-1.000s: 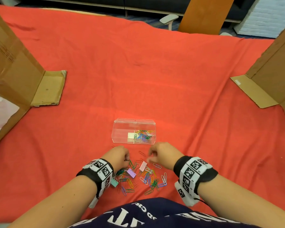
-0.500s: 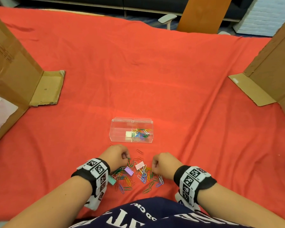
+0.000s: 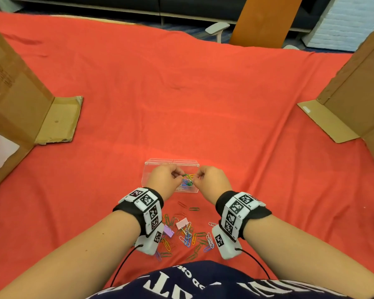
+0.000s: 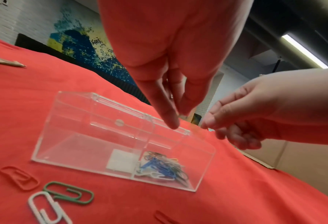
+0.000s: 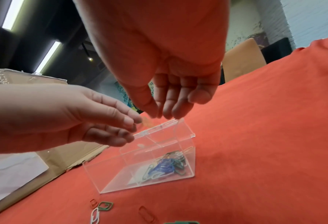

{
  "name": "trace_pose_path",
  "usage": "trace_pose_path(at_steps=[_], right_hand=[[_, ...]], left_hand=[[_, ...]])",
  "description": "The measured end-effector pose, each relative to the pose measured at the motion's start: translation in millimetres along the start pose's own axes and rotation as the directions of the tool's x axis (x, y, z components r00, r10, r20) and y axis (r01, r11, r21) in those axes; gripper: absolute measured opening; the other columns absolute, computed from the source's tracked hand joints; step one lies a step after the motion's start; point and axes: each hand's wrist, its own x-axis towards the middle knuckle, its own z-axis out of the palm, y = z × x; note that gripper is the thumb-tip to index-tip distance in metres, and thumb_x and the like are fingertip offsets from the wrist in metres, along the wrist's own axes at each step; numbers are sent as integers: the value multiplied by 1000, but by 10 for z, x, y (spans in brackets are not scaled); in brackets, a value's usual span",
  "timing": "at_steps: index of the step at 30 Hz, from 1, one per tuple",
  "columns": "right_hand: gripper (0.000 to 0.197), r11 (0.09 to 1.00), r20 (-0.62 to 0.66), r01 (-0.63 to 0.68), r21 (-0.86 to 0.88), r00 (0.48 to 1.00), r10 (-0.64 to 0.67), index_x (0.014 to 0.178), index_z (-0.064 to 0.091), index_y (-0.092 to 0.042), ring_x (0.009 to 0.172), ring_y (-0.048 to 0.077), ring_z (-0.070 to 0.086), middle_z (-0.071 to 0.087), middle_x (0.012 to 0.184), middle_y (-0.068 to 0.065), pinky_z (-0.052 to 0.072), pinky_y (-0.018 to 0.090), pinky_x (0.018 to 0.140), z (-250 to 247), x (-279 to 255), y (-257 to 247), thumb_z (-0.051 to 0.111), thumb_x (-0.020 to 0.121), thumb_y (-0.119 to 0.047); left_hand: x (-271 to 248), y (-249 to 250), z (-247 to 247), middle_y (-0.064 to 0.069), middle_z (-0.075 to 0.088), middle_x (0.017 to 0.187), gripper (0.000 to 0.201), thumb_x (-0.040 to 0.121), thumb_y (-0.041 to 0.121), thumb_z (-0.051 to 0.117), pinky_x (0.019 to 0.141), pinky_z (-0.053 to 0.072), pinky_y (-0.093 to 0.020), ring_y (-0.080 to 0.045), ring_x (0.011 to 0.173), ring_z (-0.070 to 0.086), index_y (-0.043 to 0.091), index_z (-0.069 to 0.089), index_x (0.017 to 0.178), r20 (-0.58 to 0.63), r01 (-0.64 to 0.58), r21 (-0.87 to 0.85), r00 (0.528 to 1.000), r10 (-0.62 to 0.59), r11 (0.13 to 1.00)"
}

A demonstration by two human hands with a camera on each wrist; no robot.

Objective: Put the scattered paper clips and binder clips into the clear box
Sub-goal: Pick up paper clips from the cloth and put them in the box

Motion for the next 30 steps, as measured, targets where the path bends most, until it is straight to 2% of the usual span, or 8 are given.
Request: trace_pose_path(at_steps=[4,7,11,15,20,24,28,30], right_hand=[[17,998,35,53,-16,998,-52,92,66,-16,90,31,62,69,95,12,48,35,76,-21,-39,37,54,79,-15],[18,986,183,146,-80,975,-129,93,68,-17,92,29,63,71,97,10,48,32,78,38,-149,149,54,81,-15],[43,931,461,261,-255,879,-120,119,58,-14,110,30,55,55,120,13,45,35,96,239,-304,335,64,80,-28],[73,914,491,320,-251,855,-165,130,47,-18,112,26,46,45,119,10,41,34,100,370,-483,465,76,67,-39],[63,909,501,348,-227,843,-198,117,51,-15,107,25,47,47,115,9,42,36,95,399,-616,557,80,63,-31],[31,938,501,284,-198,852,-153,103,57,-11,101,29,55,53,104,9,42,34,87,389,-646,563,70,75,-17],[17,943,498,265,-203,857,-133,96,64,-13,99,26,59,67,104,9,43,29,82,374,-641,548,63,79,-16],[16,951,482,237,-196,868,-117,95,66,-15,92,22,61,70,98,6,41,25,76,344,-618,537,63,79,-16]], left_hand=[[-53,-30,16,9,51,76,14,77,12,60,60,35,-20,-9,65,49,19,67,87,10,-37,97,999,37,995],[-166,-173,33,10,53,71,15,77,9,59,53,35,-12,-7,61,49,23,64,80,186,-67,136,982,41,988],[-333,-388,75,-2,57,93,31,72,10,69,72,36,-17,-13,84,54,19,67,102,435,-130,339,900,-33,932],[-412,-527,166,3,43,94,40,66,15,76,77,38,-20,-14,84,48,22,65,104,438,-87,354,895,-82,931],[-453,-502,256,11,40,78,24,74,16,70,77,36,-20,-12,82,47,16,67,98,360,-70,323,932,-54,944],[-455,-478,291,11,35,76,33,67,6,71,71,34,-20,-14,78,46,14,64,98,381,-79,354,922,-67,932],[-438,-523,293,9,54,71,22,68,4,71,59,38,-19,-14,71,52,23,62,76,409,-7,330,903,-136,944],[-432,-528,303,-2,69,80,16,71,5,68,55,35,-11,-14,71,56,19,67,78,421,7,334,894,-156,943]])
